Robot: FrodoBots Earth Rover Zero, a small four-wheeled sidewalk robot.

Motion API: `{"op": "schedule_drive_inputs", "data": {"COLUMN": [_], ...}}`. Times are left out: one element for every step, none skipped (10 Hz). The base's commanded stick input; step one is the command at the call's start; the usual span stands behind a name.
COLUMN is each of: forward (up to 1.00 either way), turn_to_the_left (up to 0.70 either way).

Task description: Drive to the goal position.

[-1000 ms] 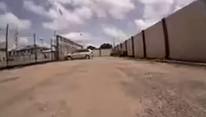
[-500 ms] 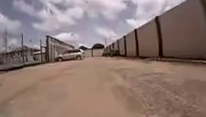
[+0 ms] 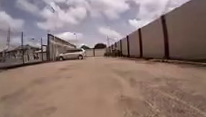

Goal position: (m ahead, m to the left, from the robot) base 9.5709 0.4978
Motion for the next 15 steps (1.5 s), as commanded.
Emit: {"op": "schedule_drive_inputs", "data": {"forward": [0.85, 0.85, 0.85, 0.85, 0.85, 0.85, 0.85, 0.85, 0.85, 0.85, 0.85, 0.85, 0.85, 0.85, 0.85], "turn_to_the_left": [0.0, 0.0, 0.0, 0.0, 0.0, 0.0, 0.0, 0.0, 0.0, 0.0, 0.0, 0.0, 0.0, 0.0, 0.0]}}
